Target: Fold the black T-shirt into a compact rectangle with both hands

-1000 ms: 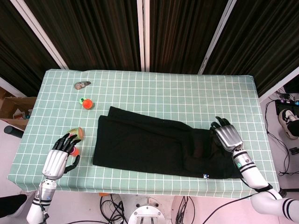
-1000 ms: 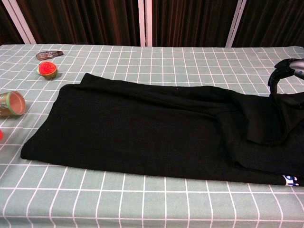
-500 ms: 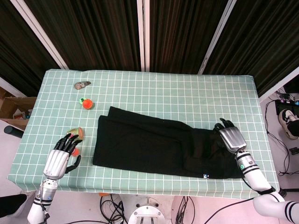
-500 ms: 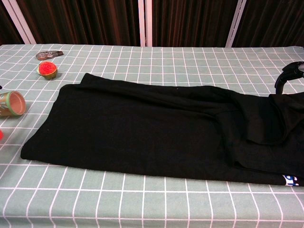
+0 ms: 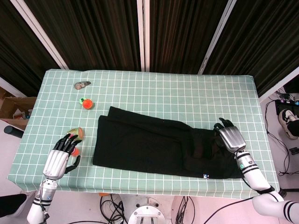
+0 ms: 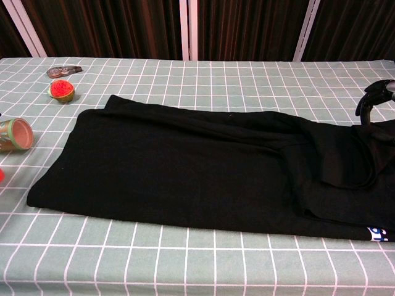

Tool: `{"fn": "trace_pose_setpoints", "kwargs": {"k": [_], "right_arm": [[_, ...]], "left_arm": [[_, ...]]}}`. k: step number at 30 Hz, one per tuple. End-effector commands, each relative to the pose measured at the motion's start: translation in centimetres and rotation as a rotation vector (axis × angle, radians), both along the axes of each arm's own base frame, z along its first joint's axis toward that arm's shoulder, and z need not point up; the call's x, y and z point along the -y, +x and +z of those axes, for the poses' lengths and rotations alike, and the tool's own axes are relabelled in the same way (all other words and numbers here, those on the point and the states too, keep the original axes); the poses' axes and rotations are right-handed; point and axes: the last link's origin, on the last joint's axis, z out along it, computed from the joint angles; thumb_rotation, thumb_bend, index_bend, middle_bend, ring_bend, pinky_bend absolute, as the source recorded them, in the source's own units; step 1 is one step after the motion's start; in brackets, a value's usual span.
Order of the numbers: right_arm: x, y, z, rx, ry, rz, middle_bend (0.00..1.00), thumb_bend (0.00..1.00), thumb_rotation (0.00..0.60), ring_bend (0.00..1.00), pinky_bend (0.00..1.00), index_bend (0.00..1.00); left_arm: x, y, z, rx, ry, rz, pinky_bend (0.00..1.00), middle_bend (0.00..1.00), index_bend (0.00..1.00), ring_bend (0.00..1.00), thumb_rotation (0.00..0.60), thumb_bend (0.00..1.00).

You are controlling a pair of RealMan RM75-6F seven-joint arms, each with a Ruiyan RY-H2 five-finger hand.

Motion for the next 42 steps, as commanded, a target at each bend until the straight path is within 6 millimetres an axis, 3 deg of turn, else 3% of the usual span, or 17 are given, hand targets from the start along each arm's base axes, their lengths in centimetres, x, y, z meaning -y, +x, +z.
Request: {"fn": "trace_pose_setpoints", "kwargs": {"k": [1,7,15,18,23,30,35,39,42], "right_arm": [[-0.2,-0.1,0.2,0.003,-0.01,0.009,0.33,0.38,0.6,0.08,0.17,0.58],[-2.5,-0.4,1.5,0.023,-0.025,0.037,0.33,0.39,0.6,0.08,0.18,0.59],[-7.2,-3.3,2.5,-0.052,0.018,0.003,0.31,0.39,0.6,0.08,0.18,0.58],[-7.7,-4.3,1.9,-0.068,0.06,-0.035,0.29,0.39,0.6,0.08,0.18,0.51],[-7.9,-5.3,0.8,-0.122,0.131,-0.1,0.23,0.39,0.6,0.07,0.2,0.3],[-8.3,-5.5,0.4,-0.162,0.205,-0.153,0.19,0.39,0.6,0.07,0.21,0.18],[-8.6,-3.9,2.7,-0.074,0.113,-0.075,0.2,0.39,0.6,0.07,0.22,0.15],[-8.9,-2.4,6.2,0.03,-0.029,0.02,0.21,0.39,0.6,0.07,0.23,0.15],[-9.1,-1.2,9.0,0.083,-0.138,0.071,0.2,0.38,0.6,0.07,0.23,0.15]], "left_arm": [[0.1,0.0,0.0,-0.001,0.0,-0.001,0.19,0.12,0.21,0.07,0.518,0.42],[0.2,0.0,0.2,0.002,0.005,-0.002,0.19,0.12,0.21,0.07,0.521,0.42],[0.0,0.2,0.2,-0.006,-0.007,-0.024,0.19,0.12,0.21,0.07,0.522,0.42],[-0.4,0.5,0.3,-0.016,-0.016,-0.046,0.19,0.12,0.21,0.07,0.522,0.42],[-1.6,1.2,0.8,-0.054,-0.034,-0.102,0.19,0.12,0.21,0.07,0.523,0.4],[-4.0,2.2,2.2,-0.102,-0.044,-0.156,0.19,0.13,0.21,0.07,0.522,0.36],[-6.8,2.9,3.2,-0.212,-0.077,-0.189,0.19,0.13,0.21,0.07,0.532,0.35],[-9.4,2.6,2.7,-0.284,-0.136,-0.175,0.19,0.13,0.22,0.07,0.6,0.34],[-11.4,2.3,2.0,-0.355,-0.145,-0.177,0.19,0.13,0.23,0.07,0.6,0.34]]}}
